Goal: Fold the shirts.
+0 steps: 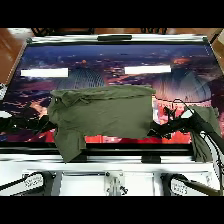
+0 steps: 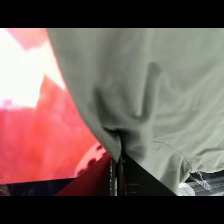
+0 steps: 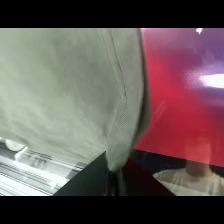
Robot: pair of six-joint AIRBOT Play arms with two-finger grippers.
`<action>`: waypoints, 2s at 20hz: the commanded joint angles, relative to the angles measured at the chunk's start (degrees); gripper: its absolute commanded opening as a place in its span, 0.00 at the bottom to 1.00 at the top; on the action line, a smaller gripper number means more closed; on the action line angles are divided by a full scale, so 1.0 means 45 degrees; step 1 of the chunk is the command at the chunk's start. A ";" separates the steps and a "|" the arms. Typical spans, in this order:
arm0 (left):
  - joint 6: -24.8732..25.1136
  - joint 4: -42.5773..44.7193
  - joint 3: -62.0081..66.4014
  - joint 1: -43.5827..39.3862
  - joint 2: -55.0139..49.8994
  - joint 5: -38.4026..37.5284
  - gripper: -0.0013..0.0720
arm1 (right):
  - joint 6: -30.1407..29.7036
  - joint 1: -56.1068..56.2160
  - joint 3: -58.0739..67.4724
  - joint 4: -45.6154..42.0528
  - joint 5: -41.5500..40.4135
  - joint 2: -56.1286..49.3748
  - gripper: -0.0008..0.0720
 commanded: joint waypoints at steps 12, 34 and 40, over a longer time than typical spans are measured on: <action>0.1316 -0.3769 1.5659 0.0005 0.5523 0.2365 0.06 | -0.1282 0.0291 1.3362 -0.3026 -0.3487 0.7320 0.12; -0.0005 -0.0466 0.3580 -0.0967 0.5523 0.0612 0.06 | 0.1875 0.0534 0.6878 -0.5421 -0.0763 0.3011 0.12; 0.1054 -0.1268 0.5066 -0.3803 -0.0063 0.6363 0.06 | 0.2574 0.2375 0.7878 -0.5285 -0.7660 -0.1889 0.12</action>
